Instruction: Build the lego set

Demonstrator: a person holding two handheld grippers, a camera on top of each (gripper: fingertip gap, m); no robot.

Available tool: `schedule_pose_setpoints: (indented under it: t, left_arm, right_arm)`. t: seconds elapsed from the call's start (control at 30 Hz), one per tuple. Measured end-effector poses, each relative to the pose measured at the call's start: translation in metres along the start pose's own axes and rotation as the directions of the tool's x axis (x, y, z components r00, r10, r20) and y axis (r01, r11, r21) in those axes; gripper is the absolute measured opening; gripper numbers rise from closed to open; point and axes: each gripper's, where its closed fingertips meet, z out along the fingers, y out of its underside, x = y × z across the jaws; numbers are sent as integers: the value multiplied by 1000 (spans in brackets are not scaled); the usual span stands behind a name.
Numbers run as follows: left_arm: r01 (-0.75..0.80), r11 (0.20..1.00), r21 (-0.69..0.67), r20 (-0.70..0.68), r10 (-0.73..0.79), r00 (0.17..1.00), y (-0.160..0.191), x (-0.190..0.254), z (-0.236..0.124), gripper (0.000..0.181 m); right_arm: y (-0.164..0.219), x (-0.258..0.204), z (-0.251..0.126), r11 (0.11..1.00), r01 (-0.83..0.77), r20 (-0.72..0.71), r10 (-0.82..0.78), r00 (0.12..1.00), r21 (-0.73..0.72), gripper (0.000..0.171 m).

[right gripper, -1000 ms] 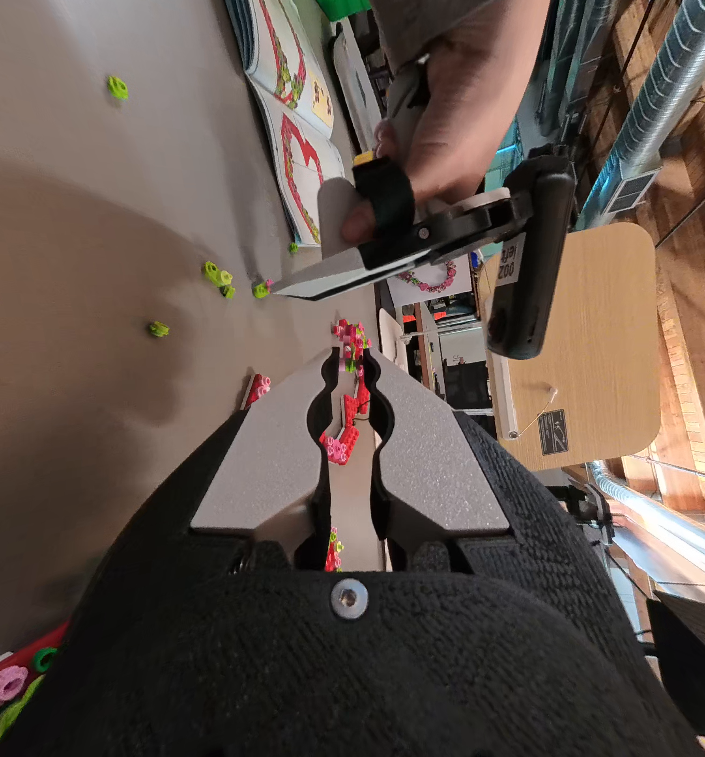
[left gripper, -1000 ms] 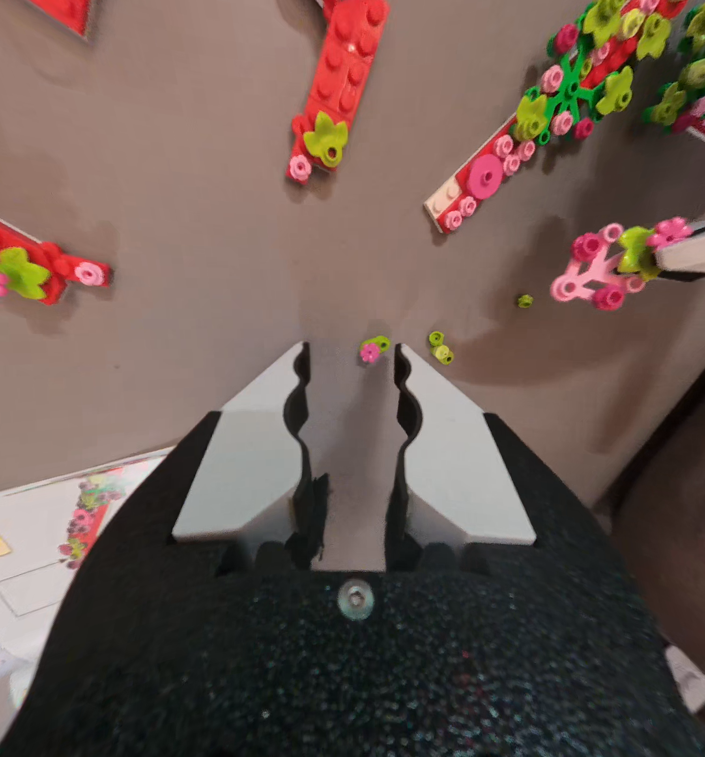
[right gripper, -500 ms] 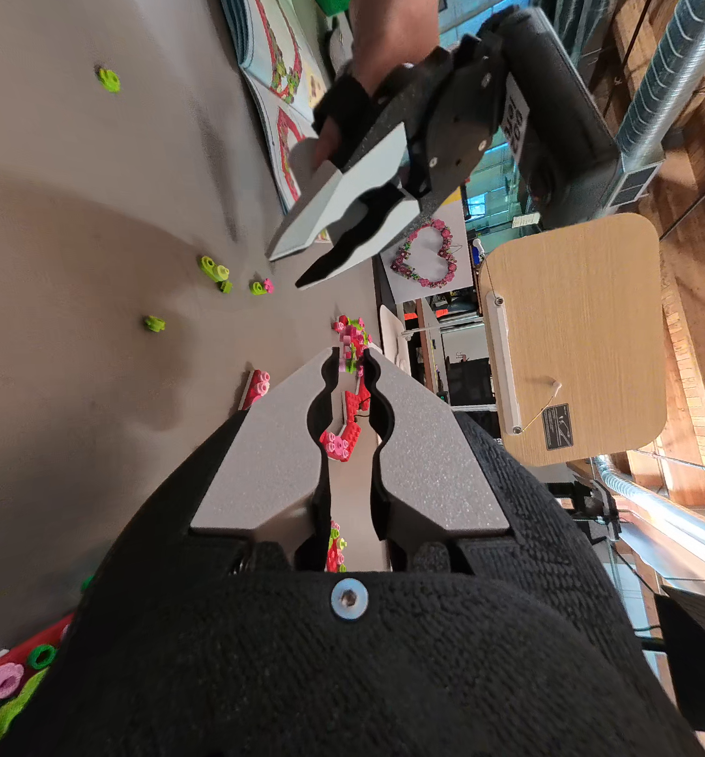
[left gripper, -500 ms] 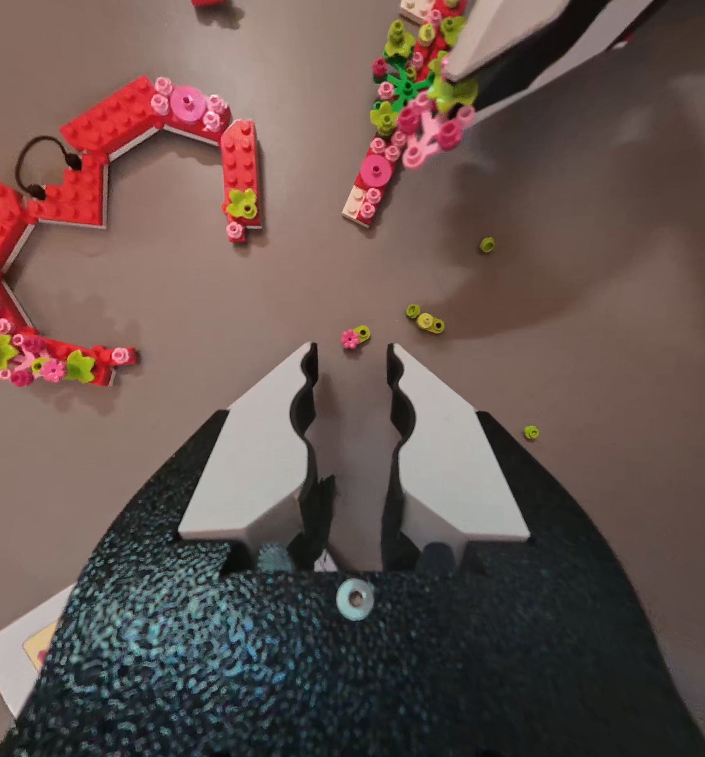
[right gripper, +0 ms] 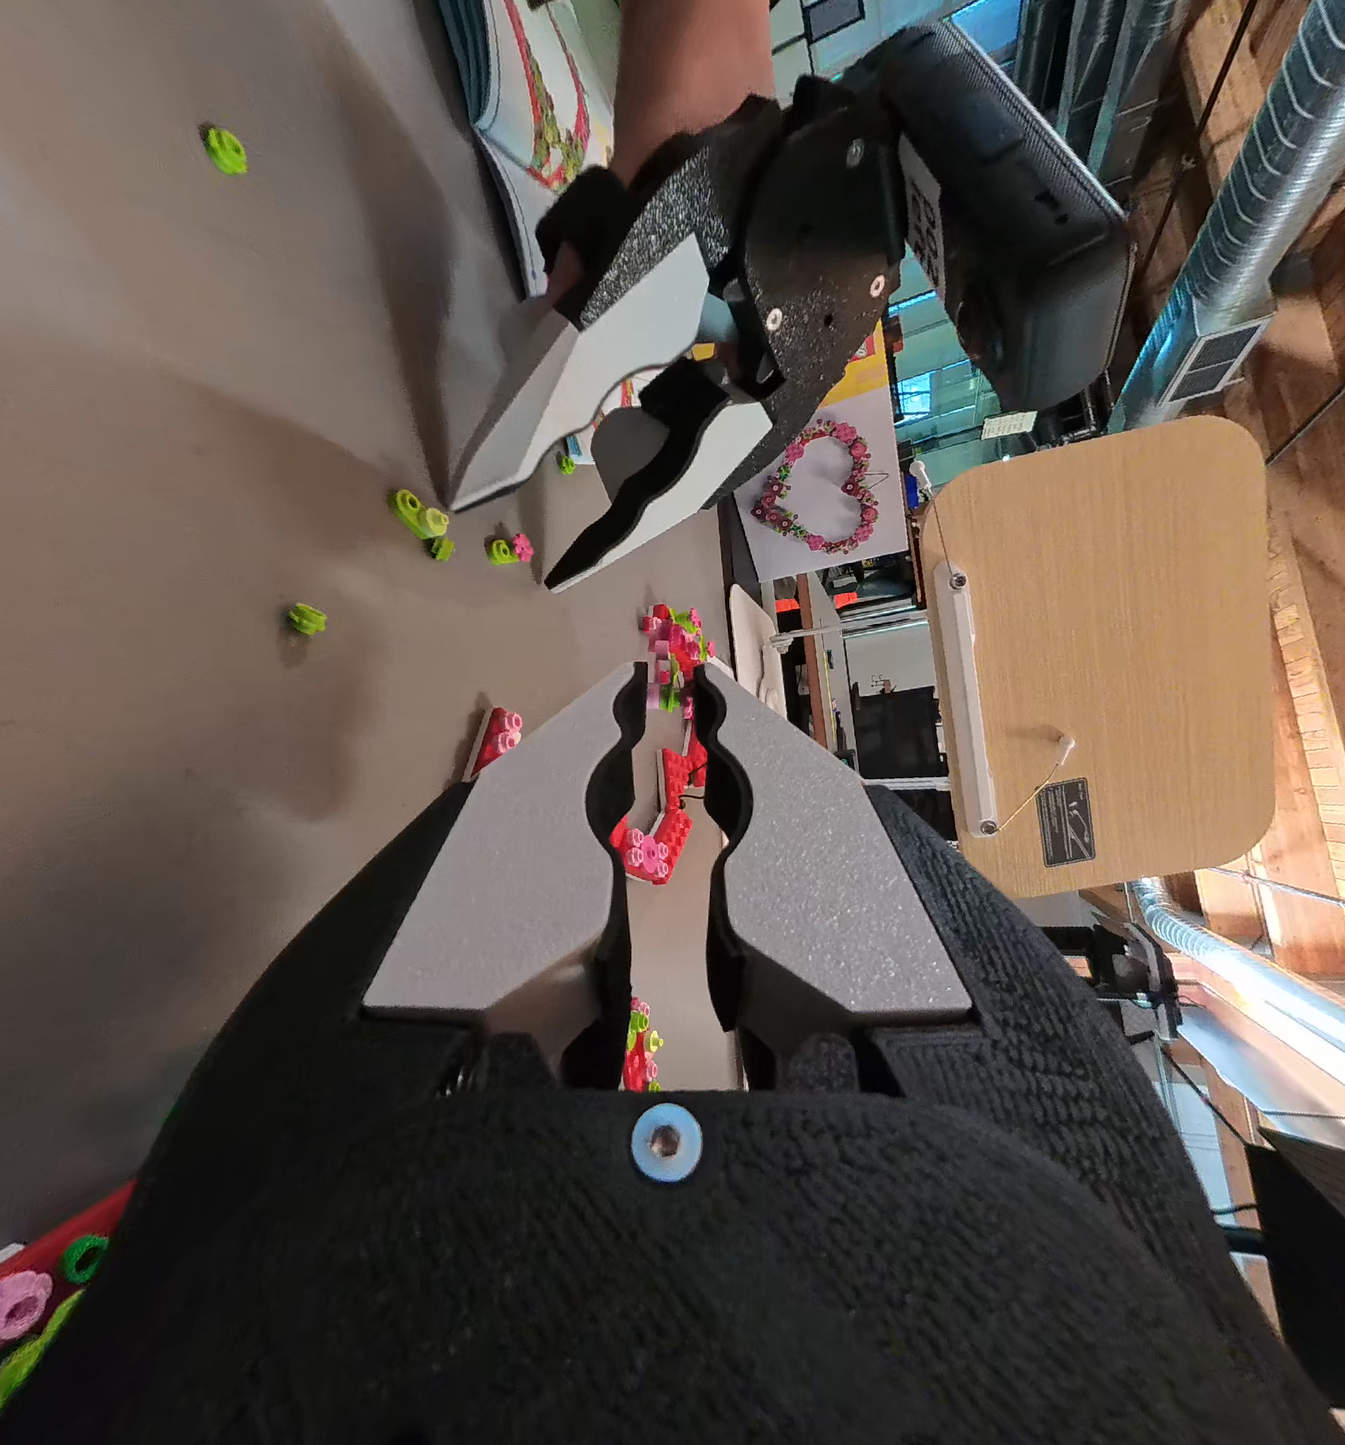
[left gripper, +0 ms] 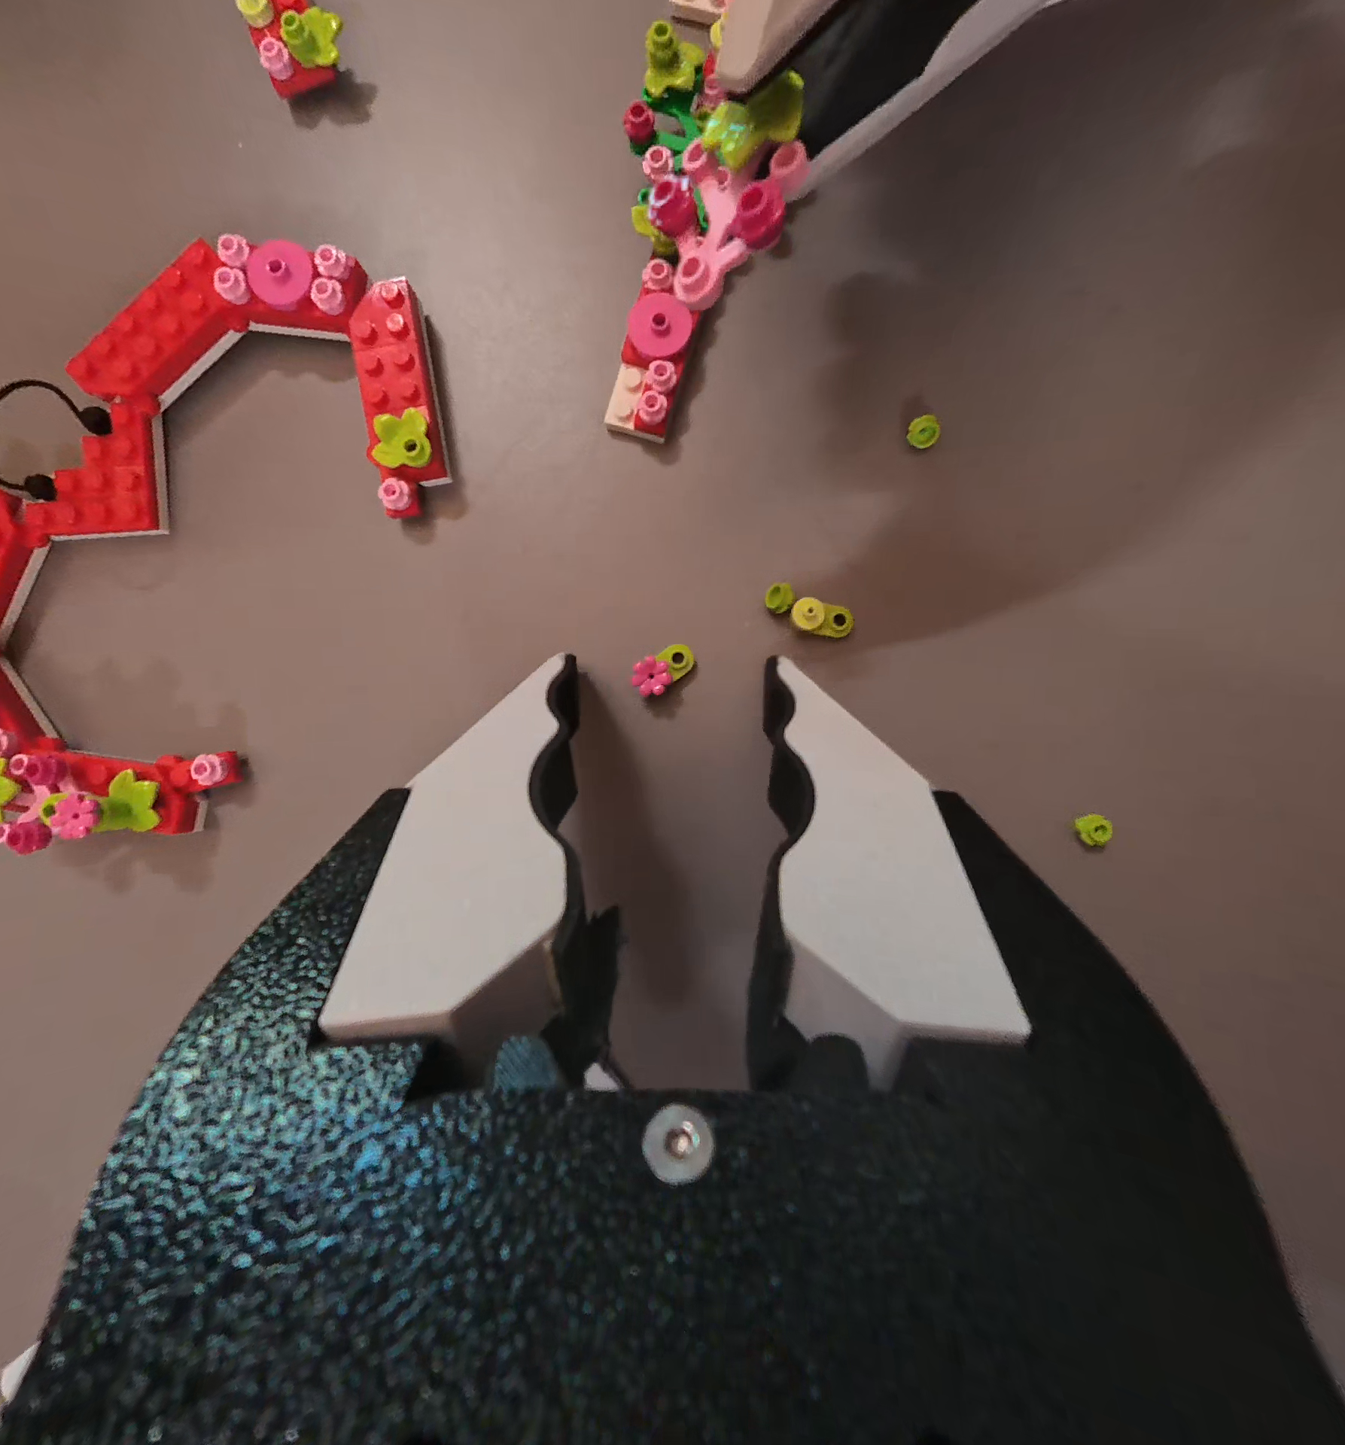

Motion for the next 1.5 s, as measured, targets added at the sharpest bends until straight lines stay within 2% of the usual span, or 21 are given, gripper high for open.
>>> schedule_pose_setpoints:
  t: [0.2,0.43,0.7,0.8,0.93,1.0,1.27,1.5]
  left_arm:
    - [-61,998,22,-44,62,997,-3,5,0,36]
    - [-65,998,3,-55,66,996,1,4,1,22]
    - [-38,998,47,-58,40,997,1,6,1,8]
    - [21,997,75,-52,-17,999,-2,6,-3,8]
    - [138,950,281,-67,-124,990,-29,12,-27,8]
    - [190,924,331,-76,-175,982,-32,17,-38,8]
    - [281,892,355,-138,-248,959,-17,61,-56,8]
    - [369,884,289,-156,-337,929,11,79,-43,8]
  right_arm:
    - [0,-1,1,1000,1,5,-1,1000,-2,10]
    - [0,-3,2,1000,5,10,-5,1000,-5,10]
    - [-2,-6,3,1000,4,18,-4,1000,2,9]
    - [-4,-9,5,1000,17,19,-17,1000,8,10]
    - [-13,-12,8,997,77,2,-77,997,30,9]
    - [-23,-13,10,992,111,-10,-111,994,57,9]
    - [-72,-37,17,960,228,31,-236,971,165,9]
    - [-95,-65,21,930,295,93,-321,942,218,9]
